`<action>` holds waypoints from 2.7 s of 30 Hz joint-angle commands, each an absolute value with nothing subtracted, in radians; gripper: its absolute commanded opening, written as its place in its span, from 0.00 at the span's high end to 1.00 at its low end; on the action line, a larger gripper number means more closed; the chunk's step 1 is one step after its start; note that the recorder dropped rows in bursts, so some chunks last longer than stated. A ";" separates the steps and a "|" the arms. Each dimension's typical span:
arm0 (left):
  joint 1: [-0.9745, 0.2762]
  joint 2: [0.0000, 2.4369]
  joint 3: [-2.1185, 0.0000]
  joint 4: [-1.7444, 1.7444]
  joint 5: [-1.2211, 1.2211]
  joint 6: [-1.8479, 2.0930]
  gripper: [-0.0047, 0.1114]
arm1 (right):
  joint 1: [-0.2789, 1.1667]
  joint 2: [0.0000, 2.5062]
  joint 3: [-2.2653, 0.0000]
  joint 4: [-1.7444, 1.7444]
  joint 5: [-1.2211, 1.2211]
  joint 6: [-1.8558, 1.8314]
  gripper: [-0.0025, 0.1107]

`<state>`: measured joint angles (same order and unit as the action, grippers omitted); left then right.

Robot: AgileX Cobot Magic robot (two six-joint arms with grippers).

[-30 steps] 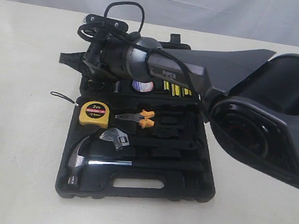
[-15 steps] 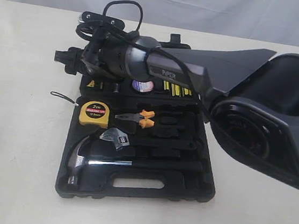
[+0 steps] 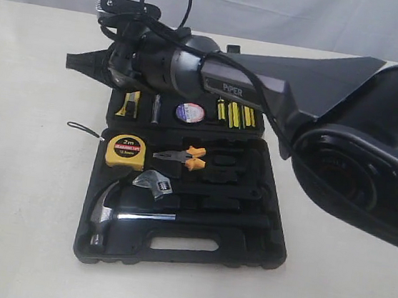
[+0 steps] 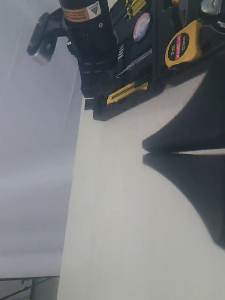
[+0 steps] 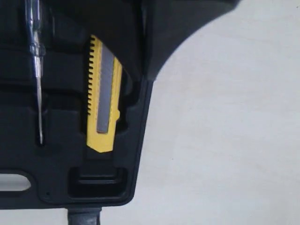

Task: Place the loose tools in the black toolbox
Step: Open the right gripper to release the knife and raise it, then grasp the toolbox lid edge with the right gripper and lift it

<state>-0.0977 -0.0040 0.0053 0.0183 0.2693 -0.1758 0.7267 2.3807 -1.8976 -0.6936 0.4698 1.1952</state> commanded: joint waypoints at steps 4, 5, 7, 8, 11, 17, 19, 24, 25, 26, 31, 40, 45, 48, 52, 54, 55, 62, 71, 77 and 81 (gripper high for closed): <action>-0.103 0.000 0.000 0.023 0.270 -0.177 0.96 | 0.722 2.447 -1.895 -1.001 0.445 1.365 0.98; -0.103 0.000 0.000 0.023 0.270 -0.177 0.96 | 0.722 2.456 -1.895 -1.059 0.448 1.414 0.98; -0.103 0.000 0.000 0.023 0.270 -0.177 0.96 | 0.722 2.466 -1.895 -1.099 0.440 1.450 0.98; -0.103 0.000 0.000 0.023 0.270 -0.177 0.96 | 0.722 2.471 -1.895 -1.119 0.425 1.459 0.98; -0.103 0.000 0.000 0.023 0.270 -0.177 0.96 | 0.722 2.488 -1.895 -1.157 0.397 1.501 0.98; -0.103 0.000 0.000 0.023 0.270 -0.177 0.96 | 0.709 2.514 -1.895 -1.164 0.412 1.517 0.98; -0.103 0.000 0.000 0.023 0.270 -0.177 0.96 | 0.707 2.514 -1.895 -1.168 0.419 1.517 0.98; -0.103 0.000 0.000 0.023 0.270 -0.177 0.96 | 0.703 2.498 -1.895 -1.205 0.416 1.519 0.98; -0.103 0.000 0.000 0.023 0.270 -0.177 0.96 | 0.703 2.492 -1.895 -1.215 0.416 1.523 0.98; -0.103 0.000 0.000 0.023 0.270 -0.177 0.96 | 0.703 2.485 -1.895 -1.227 0.416 1.528 0.98; -0.103 0.000 0.000 0.023 0.270 -0.177 0.96 | 0.700 2.483 -1.895 -1.246 0.419 1.534 0.98; -0.103 0.000 0.000 0.023 0.270 -0.177 0.96 | 0.700 2.506 -1.895 -1.198 0.346 1.530 0.98; -0.103 0.000 0.000 0.023 0.270 -0.177 0.96 | 0.703 2.445 -1.895 -1.138 0.379 1.430 0.98; -0.103 0.000 0.000 0.023 0.270 -0.177 0.96 | 0.715 2.386 -1.895 -1.082 0.432 1.290 0.98; -0.103 0.000 0.000 0.023 0.270 -0.177 0.96 | 0.765 2.305 -1.893 -1.044 0.534 0.997 0.98; -0.103 0.000 0.000 0.023 0.270 -0.177 0.96 | 0.806 2.272 -1.893 -1.047 0.632 0.798 0.98; -0.103 0.000 0.000 0.023 0.270 -0.177 0.96 | 0.830 2.255 -1.893 -1.050 0.690 0.698 0.98; -0.103 0.000 0.000 0.023 0.270 -0.177 0.96 | 0.957 2.099 -1.799 -1.062 0.795 0.548 0.98; -0.103 0.000 0.000 0.023 0.270 -0.177 0.96 | 1.146 1.831 -1.472 -1.264 1.017 0.582 0.98; -0.103 0.000 0.000 0.023 0.270 -0.177 0.96 | 1.366 1.602 -1.234 -1.306 1.221 0.651 0.98; -0.103 0.000 0.000 0.023 0.270 -0.177 0.96 | 1.481 1.503 -1.126 -1.247 1.221 0.689 0.98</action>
<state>-0.0977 -0.0040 0.0053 0.0183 0.2693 -0.1758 1.4087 1.5749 -1.2005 -1.2832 1.2068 0.6489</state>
